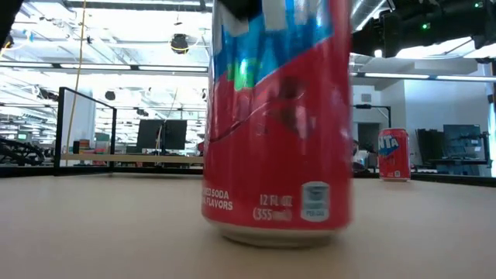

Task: Place canned beverage on shelf
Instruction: Put the bottom red soda can on the shelf

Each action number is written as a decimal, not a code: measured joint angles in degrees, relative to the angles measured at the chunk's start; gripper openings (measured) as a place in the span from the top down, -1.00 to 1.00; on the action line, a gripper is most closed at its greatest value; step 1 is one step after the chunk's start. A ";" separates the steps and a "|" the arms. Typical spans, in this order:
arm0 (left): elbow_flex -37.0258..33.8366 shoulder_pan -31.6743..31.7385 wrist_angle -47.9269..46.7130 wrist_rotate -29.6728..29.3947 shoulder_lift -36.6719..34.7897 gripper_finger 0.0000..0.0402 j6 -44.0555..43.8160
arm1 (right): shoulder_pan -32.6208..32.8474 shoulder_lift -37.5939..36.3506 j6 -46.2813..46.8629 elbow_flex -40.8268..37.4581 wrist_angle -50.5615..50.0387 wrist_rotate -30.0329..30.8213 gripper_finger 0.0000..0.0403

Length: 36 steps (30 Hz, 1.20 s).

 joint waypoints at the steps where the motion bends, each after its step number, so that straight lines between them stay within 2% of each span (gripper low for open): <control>1: 0.77 0.05 -1.47 -1.51 0.00 -0.39 -0.47 | 0.00 0.00 0.00 0.00 0.02 0.00 0.86; 4: 3.00 0.46 -4.76 -4.97 -0.31 -0.39 -0.61 | 0.00 0.00 0.00 0.00 0.00 -0.04 0.86; 10: 4.57 3.00 -11.36 -6.33 -5.70 -0.39 -1.45 | 0.00 0.02 0.13 0.00 -0.09 -0.05 0.86; 14: 2.69 6.91 -16.63 -8.48 -11.56 -0.39 -4.09 | 0.00 0.02 0.13 0.00 -0.26 -0.11 0.86; 18: -1.31 11.50 -21.48 -14.64 -19.73 -0.39 -5.67 | 0.00 0.02 0.13 -0.02 -0.98 -0.11 0.86; 22: -11.67 17.60 -22.04 -18.70 -31.31 -0.39 -8.21 | 0.00 0.02 0.13 -0.02 -1.36 -0.11 0.86; 29: -37.59 32.01 -7.74 -21.62 -53.18 -0.39 -7.94 | 0.00 0.02 0.10 -0.02 -1.38 -0.11 0.86; 32: -46.19 39.59 0.48 -21.40 -58.71 -0.39 -6.30 | 0.00 0.02 0.08 -0.02 -1.24 -0.11 0.86; 36: -52.79 48.27 9.95 -16.72 -60.54 -0.39 -3.60 | 0.00 0.02 -0.36 -0.02 -0.61 -0.11 0.86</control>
